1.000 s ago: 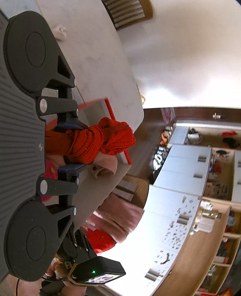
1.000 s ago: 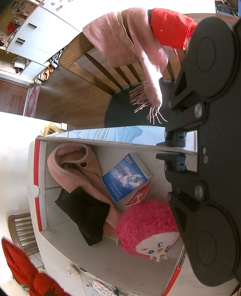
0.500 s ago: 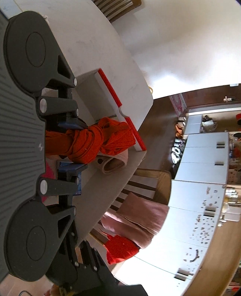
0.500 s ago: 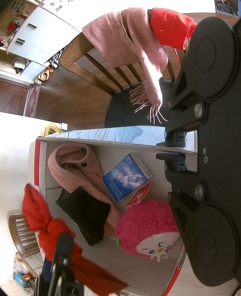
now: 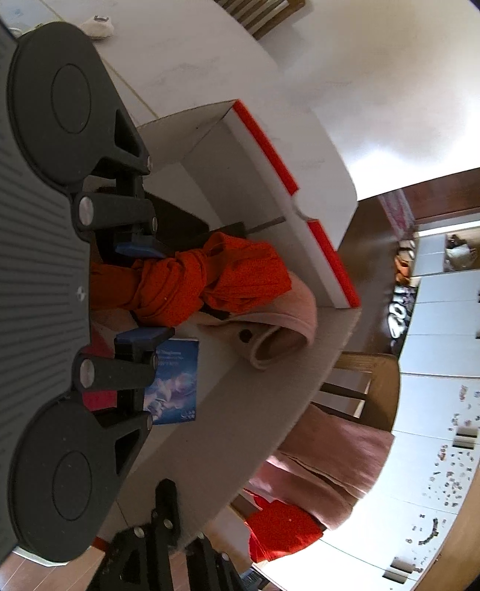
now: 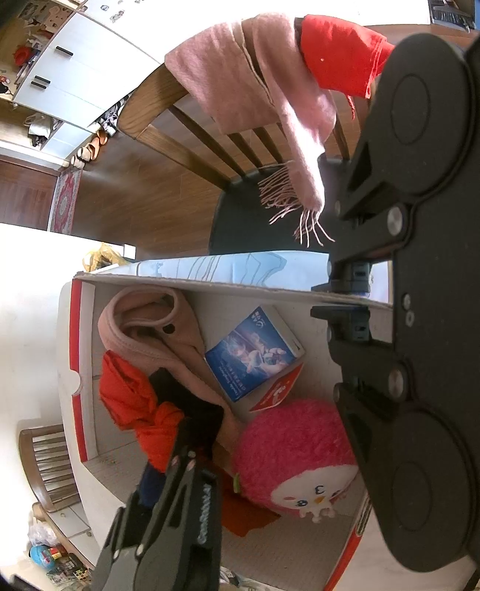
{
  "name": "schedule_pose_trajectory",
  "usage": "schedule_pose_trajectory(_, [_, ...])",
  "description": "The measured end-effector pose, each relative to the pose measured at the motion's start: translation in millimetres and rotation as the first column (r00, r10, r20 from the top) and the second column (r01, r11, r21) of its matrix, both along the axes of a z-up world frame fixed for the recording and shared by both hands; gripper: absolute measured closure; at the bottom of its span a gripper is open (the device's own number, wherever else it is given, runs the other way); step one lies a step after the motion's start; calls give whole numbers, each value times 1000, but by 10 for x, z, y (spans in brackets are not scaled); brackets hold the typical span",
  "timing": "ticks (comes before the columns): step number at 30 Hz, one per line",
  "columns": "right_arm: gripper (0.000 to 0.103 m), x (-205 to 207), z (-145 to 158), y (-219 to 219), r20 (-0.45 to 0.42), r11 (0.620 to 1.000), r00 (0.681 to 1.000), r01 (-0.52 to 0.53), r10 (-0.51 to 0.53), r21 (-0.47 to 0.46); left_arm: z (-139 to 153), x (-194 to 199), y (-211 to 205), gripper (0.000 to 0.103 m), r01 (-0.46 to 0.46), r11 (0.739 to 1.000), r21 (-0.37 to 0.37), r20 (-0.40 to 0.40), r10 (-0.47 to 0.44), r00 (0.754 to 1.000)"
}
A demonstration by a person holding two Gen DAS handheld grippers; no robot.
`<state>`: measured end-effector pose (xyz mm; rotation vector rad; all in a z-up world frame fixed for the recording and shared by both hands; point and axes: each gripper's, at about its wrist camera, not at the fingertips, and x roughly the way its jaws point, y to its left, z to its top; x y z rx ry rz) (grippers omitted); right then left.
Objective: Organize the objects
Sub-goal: 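Carry the red cloth into the box and release it onto the black cloth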
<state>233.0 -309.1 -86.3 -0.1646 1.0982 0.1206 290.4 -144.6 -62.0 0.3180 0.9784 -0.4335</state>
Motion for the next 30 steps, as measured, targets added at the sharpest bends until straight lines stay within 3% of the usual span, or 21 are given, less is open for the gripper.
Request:
schedule_pose_trajectory(11, [99, 3, -13, 14, -2, 1000, 1000, -15, 15, -4, -137, 108, 33, 64, -36, 999, -22, -64, 35, 997])
schedule_pose_trajectory(13, [99, 5, -13, 8, -2, 1000, 1000, -19, 19, -2, -135, 102, 31, 58, -39, 999, -28, -62, 37, 997])
schedule_pose_trajectory(15, [99, -1, -13, -1, -2, 1000, 1000, -23, 23, -1, -121, 82, 39, 37, -39, 999, -32, -53, 37, 998])
schedule_pose_trajectory(17, [99, -7, -11, -9, -2, 1000, 1000, -25, 25, 1, -100, 57, 49, 33, -45, 998, -37, -35, 43, 998])
schedule_pose_trajectory(30, [98, -14, -12, -68, 0, 999, 999, -47, 47, 19, 195, -171, 152, 33, -79, 989, -128, 20, 82, 996])
